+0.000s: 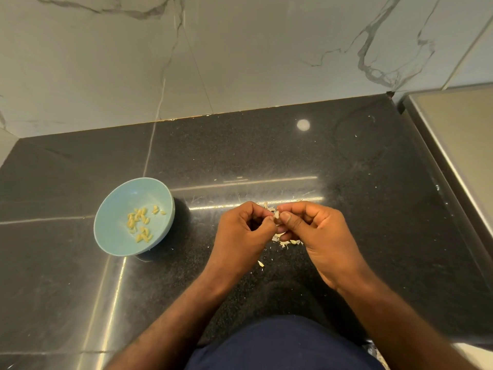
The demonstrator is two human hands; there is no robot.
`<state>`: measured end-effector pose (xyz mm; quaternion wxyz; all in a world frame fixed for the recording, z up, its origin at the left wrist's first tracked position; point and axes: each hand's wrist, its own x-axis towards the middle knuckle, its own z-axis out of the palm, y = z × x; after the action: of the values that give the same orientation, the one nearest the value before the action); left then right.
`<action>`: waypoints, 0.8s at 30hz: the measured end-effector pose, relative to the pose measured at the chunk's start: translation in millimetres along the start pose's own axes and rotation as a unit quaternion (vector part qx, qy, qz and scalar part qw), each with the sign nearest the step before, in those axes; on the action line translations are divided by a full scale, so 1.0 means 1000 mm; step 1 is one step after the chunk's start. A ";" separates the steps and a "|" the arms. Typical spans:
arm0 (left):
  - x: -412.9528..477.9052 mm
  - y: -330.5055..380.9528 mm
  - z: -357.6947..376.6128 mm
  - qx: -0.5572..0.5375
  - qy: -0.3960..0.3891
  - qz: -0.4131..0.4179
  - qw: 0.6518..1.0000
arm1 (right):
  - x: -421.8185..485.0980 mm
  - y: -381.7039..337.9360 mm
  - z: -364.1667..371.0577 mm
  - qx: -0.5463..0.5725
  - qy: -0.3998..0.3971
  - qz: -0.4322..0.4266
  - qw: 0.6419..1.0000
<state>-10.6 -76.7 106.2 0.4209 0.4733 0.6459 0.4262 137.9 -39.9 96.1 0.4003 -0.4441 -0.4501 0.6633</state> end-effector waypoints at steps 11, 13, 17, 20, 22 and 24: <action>0.000 -0.004 -0.001 0.008 0.014 -0.024 1.000 | -0.001 0.001 -0.002 0.059 -0.011 0.034 0.998; 0.002 -0.006 -0.002 -0.001 0.012 -0.047 0.999 | 0.000 -0.003 -0.005 0.146 -0.032 0.068 0.986; 0.002 -0.005 -0.001 0.014 -0.069 -0.078 0.995 | 0.001 -0.009 -0.007 0.250 -0.102 0.132 0.954; 0.001 -0.002 0.001 -0.029 -0.099 -0.110 0.989 | 0.006 -0.002 -0.002 0.172 -0.031 0.101 0.979; 0.000 0.000 -0.001 -0.079 -0.081 -0.118 0.987 | 0.010 0.004 -0.004 0.068 0.053 0.046 0.995; 0.000 0.001 -0.005 -0.080 -0.049 -0.095 0.991 | 0.012 0.005 -0.008 0.073 0.074 0.036 0.994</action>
<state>-14.5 -77.5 108.8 0.5271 0.3945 0.6305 0.4109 141.7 -28.2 86.8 0.4394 -0.4774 -0.3533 0.6739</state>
